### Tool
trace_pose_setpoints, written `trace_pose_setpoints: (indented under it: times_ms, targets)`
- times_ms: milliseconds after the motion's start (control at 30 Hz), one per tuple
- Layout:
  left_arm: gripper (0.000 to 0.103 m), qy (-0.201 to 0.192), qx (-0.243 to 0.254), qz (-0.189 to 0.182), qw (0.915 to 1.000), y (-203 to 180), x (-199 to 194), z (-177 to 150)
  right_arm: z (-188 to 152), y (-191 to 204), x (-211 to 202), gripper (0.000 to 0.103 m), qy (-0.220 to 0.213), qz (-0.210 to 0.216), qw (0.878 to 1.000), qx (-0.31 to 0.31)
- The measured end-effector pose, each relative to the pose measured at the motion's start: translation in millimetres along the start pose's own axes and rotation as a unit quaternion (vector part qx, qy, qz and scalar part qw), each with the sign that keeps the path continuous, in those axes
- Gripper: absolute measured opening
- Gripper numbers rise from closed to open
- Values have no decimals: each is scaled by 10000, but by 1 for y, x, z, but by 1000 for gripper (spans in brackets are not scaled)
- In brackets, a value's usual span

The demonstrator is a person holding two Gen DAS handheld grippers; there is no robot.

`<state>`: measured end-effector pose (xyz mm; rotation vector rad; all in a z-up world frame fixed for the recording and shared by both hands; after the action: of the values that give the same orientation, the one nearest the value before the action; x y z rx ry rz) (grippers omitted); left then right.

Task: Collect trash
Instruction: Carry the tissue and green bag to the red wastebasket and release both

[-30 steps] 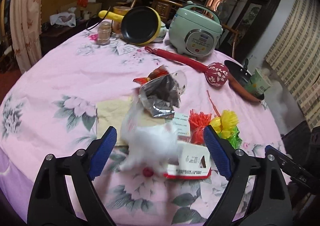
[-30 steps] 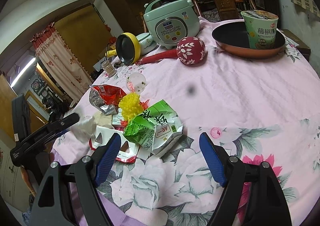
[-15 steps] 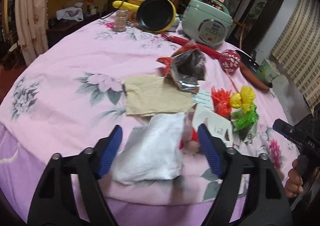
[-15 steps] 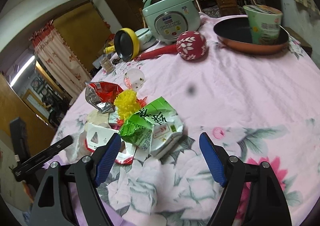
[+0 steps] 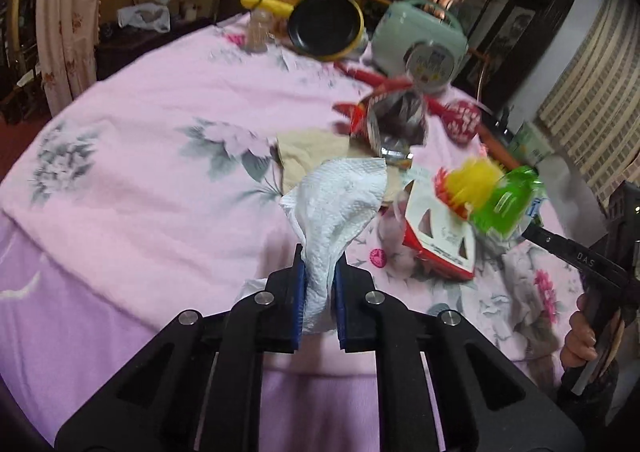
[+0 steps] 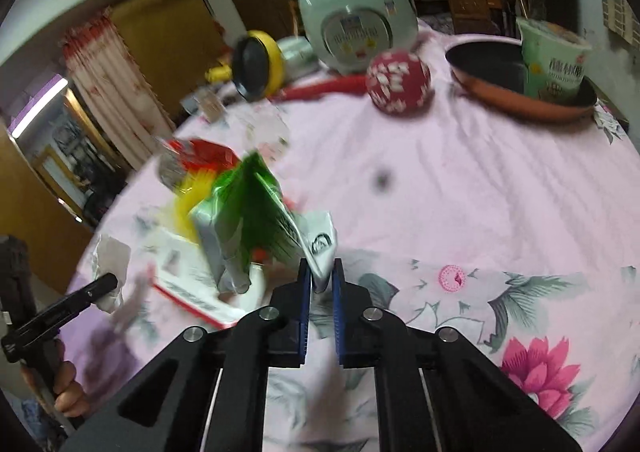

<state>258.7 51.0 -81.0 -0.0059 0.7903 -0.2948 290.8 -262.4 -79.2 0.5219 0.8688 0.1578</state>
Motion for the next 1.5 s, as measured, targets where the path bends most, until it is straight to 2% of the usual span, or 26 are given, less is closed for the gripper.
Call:
trace_pose_setpoints:
  times_ms: [167, 367, 567, 667, 767, 1067, 1100, 1133, 1167, 1200, 1233, 1333, 1500]
  targets:
    - [14, -335, -166, 369, 9986, 28, -52, -9, -5, 15, -23, 11, -181, 382, 9990, -135]
    - [14, -546, -664, 955, 9917, 88, -112, -41, -21, 46, -40, 10, -266, 698, 9964, -413]
    - [14, -549, -1211, 1536, 9792, 140, -156, -96, -49, 91, -34, 10, 114, 1137, 9916, -606]
    - [14, -436, -1570, 1890, 9684, 171, -176, -135, -67, 123, -28, 10, 346, 1352, 9870, -792]
    - [14, -264, -2018, 2089, 9565, 204, -189, -178, -89, 159, -20, 10, 564, 1524, 9813, -1033]
    - [18, 178, -3184, 2558, 9126, 284, -202, -292, -156, 264, 1, 10, 1330, 2010, 9576, -1581]
    - [26, 212, -3295, 2596, 9075, 291, -203, -303, -163, 275, 2, 10, 1385, 2056, 9547, -1649]
    - [46, 289, -3412, 2672, 9007, 296, -205, -314, -170, 286, 3, 10, 1445, 2103, 9516, -1712]
    - [57, 309, -3508, 2723, 8954, 300, -208, -323, -180, 299, 4, 10, 1533, 2162, 9474, -1794]
    - [73, 263, -3572, 2742, 8925, 302, -212, -330, -186, 309, 6, 10, 1610, 2210, 9439, -1851]
    - [79, 206, -3623, 2762, 8899, 303, -217, -335, -196, 323, 8, 10, 1716, 2266, 9391, -1930]
    - [87, 57, -3699, 2872, 8836, 303, -233, -347, -218, 353, 13, 10, 1952, 2395, 9268, -2134]
    - [91, 67, -3696, 3234, 8711, 300, -250, -359, -272, 400, 31, 10, 2430, 2510, 9030, -2500]
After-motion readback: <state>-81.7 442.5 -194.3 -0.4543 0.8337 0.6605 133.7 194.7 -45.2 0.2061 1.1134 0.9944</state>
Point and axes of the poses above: each gripper's, at about its wrist camera, not at the fingertips, and x roughly the way its jaws point, y to its left, z to its top, the point moved 3 cm from there along x, roughly the way its jaws point, and after that the axes turned 15 degrees about x, right-handed, at the moved point
